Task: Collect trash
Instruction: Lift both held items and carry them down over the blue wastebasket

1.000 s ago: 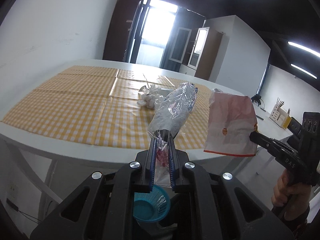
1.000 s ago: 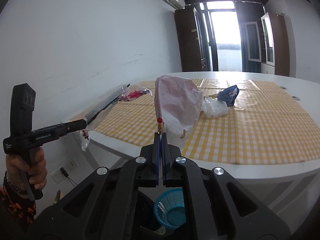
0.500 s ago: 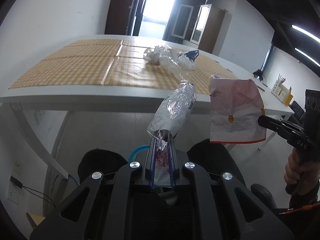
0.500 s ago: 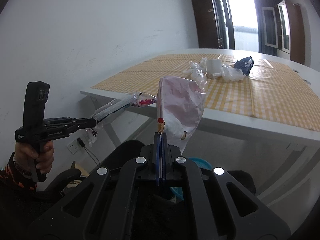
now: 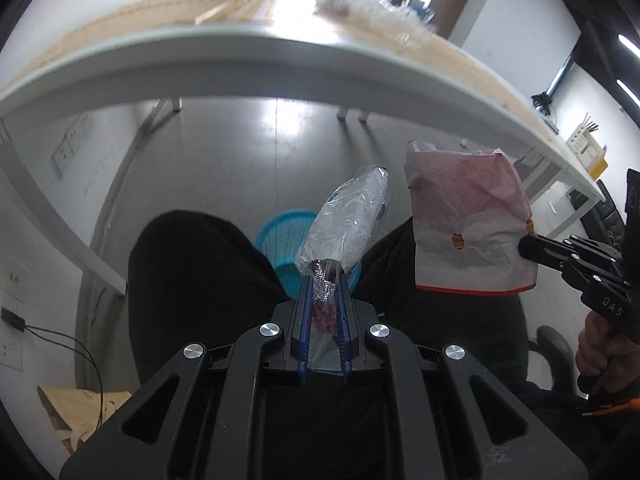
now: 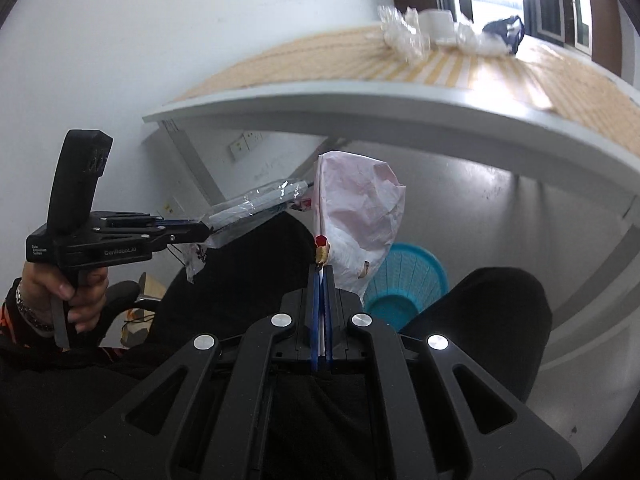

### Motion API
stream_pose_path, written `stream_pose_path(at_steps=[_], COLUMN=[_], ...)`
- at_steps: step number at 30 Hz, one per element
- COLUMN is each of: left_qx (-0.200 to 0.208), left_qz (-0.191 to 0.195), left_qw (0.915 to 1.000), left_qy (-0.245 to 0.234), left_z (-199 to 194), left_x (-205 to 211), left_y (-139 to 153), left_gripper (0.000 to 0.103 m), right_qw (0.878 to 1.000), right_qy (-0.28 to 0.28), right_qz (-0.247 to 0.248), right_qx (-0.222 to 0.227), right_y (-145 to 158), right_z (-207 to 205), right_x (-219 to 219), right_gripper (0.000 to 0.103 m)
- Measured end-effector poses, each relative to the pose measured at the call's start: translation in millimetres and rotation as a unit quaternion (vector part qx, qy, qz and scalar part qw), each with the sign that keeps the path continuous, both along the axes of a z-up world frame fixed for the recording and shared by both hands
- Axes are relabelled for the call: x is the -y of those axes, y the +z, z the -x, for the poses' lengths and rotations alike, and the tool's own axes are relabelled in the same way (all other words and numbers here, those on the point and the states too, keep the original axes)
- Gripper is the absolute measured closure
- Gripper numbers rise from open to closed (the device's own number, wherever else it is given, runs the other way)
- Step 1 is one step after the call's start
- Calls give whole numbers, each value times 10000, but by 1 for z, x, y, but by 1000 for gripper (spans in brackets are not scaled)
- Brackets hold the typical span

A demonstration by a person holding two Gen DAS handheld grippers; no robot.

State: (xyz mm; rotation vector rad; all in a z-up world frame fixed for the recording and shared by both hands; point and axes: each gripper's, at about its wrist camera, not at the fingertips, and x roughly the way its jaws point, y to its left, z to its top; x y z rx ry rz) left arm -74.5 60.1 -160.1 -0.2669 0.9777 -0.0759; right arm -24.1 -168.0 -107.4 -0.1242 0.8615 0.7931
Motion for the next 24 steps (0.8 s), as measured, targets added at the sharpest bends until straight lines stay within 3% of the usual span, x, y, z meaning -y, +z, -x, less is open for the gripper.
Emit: stream_pose_path(at_steps=[4,14,24], left_qx=[-401,-883,-1685], left_qz=[77,-296,-5], left_qw=[9991,9953,9828], left_qy=[85,276,751], left_z=[-25,-93,-147], left_x=[-4,4,-5], left_y=[-32,-93,-147], left_gripper=[92,92,92], right_qw=[9995,9946,9840], right_qy=[-45,-343,-629], right_qz=[177,688,1069], right_qx=[-254,-694,-1283], right_y=[-23,-84,-153], right_z=[-21,-78,-128], right_x=[-11,-38,-63], right_gripper=[102,101,101])
